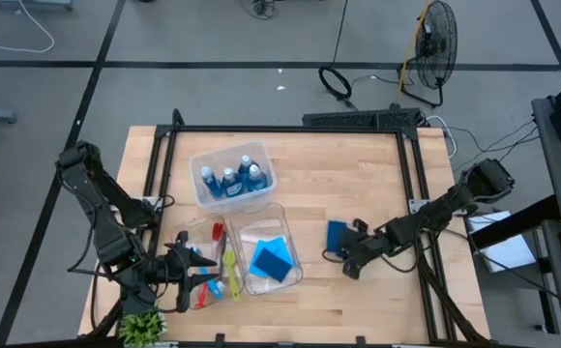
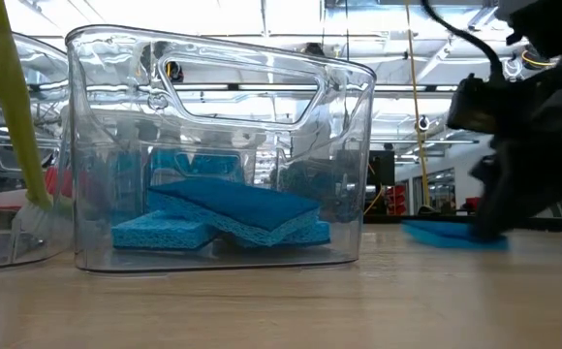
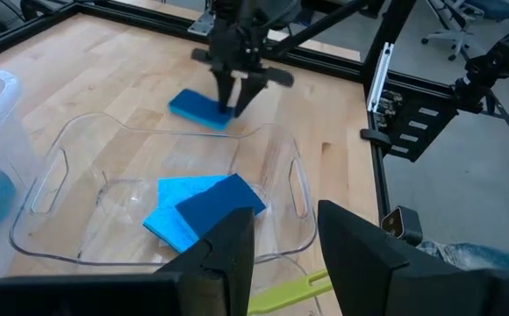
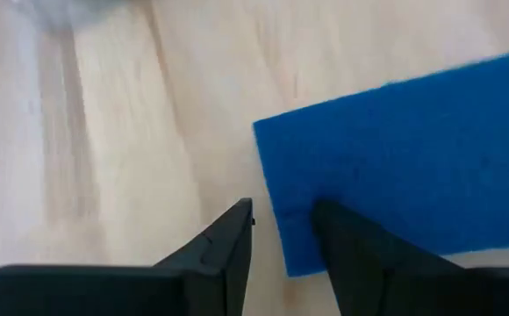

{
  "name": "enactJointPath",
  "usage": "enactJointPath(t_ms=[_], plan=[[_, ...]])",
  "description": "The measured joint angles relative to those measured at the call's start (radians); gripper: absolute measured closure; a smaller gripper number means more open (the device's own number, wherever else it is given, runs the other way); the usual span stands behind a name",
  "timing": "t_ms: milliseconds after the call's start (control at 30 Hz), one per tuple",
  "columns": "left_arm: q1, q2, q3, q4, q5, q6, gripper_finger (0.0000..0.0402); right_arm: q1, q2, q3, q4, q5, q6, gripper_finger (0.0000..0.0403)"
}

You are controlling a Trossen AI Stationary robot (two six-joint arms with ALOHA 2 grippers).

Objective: Pick & Place Kitchen Sink Supplies
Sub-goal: Put the blue sponge wipe into the right transparent bin

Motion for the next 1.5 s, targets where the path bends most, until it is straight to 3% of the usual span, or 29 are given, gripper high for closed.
enactJointPath(t_ms=[267,433,567,667,800,900,1067,1400,1500], plan=[[0.000,0.000,0.000,0.000,0.000,0.000,0.0270,-0.030,0.003,-0.220,0.599,0.184,-0.218,0.0253],[0.000,0.000,0.000,0.000,0.000,0.000,0.0270,-0.063,0.002,-0.260,0.776,0.209,-0.143,0.0193],[0.000,0.000,0.000,0.000,0.000,0.000,0.0270,-0.101,0.002,-0.196,0.781,0.139,-0.195,0.0138],[0.000,0.000,0.000,0.000,0.000,0.000,0.0270,-0.123,0.003,-0.091,0.650,0.121,-0.310,0.0120],[0.000,0.000,0.000,0.000,0.000,0.000,0.0270,-0.179,0.063,0.117,0.229,0.115,-0.382,0.0132],[0.000,0.000,0.000,0.000,0.000,0.000,0.0270,-0.219,0.153,0.242,0.011,-0.001,-0.395,0.0148],[0.000,0.000,0.000,0.000,0.000,0.000,0.0270,-0.232,0.282,0.373,-0.150,-0.213,-0.398,0.0165],[0.000,0.000,0.000,0.000,0.000,0.000,0.0270,-0.171,0.305,0.495,-0.532,-0.312,-0.230,0.0172],[0.000,0.000,0.000,-0.001,0.000,0.000,0.0270,-0.147,0.289,0.499,-0.582,-0.390,-0.171,0.0173]])
